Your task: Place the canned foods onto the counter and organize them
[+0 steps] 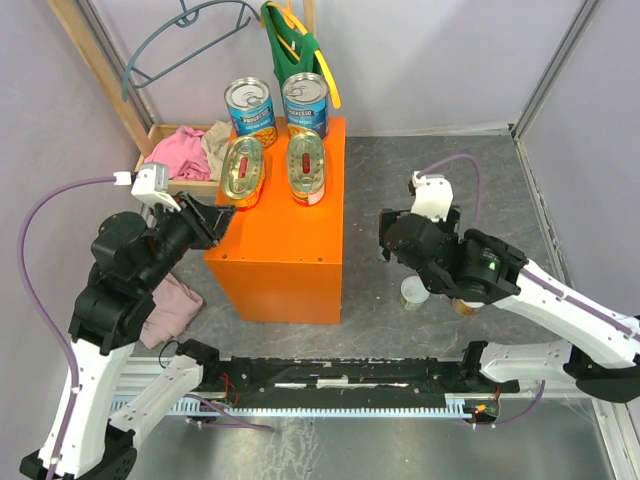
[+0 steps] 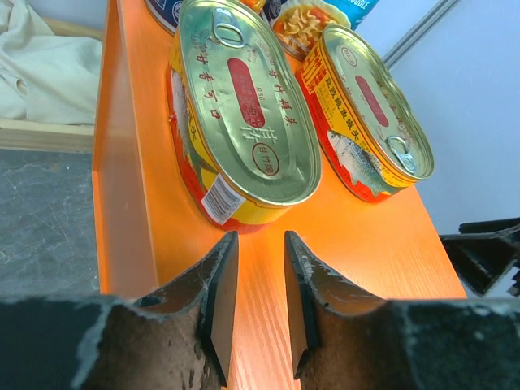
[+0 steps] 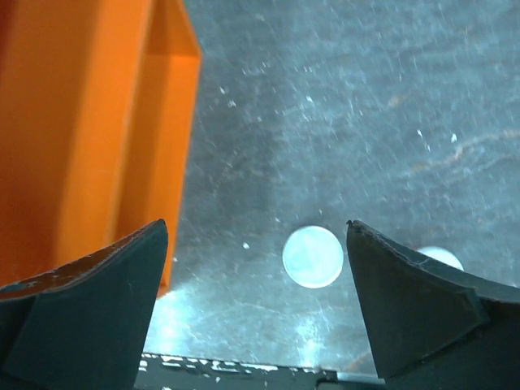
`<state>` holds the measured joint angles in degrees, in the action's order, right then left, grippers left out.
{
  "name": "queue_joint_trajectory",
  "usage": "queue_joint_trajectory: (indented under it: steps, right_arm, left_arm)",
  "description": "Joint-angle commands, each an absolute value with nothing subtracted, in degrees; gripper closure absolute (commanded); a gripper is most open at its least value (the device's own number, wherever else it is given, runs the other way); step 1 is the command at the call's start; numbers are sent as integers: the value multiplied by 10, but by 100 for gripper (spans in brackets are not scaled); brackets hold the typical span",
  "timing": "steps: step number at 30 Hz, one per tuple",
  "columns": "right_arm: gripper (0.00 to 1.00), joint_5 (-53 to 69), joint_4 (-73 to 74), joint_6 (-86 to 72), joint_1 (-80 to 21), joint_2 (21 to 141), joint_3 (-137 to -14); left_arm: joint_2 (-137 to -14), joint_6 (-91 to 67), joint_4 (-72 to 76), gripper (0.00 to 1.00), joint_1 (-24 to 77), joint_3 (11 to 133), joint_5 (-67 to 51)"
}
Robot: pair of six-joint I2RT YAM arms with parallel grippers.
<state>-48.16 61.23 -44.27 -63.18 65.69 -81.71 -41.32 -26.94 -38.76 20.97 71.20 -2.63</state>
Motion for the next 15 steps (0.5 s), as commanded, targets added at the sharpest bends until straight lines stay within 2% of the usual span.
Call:
queue_joint_trajectory:
  steps: [1, 12, 15]
  right_arm:
    - [1, -445, 653, -507, -614, 624, -769]
    - [1, -359, 646, -583, -553, 588, -628]
    - [1, -334, 636, -586, -536, 594, -603]
  left_arm:
    - [-391, -271, -390, 60, 207, 733, -12]
    - [-363, -273, -408, 33, 208, 737, 5]
    - [-361, -273, -408, 28, 208, 741, 6]
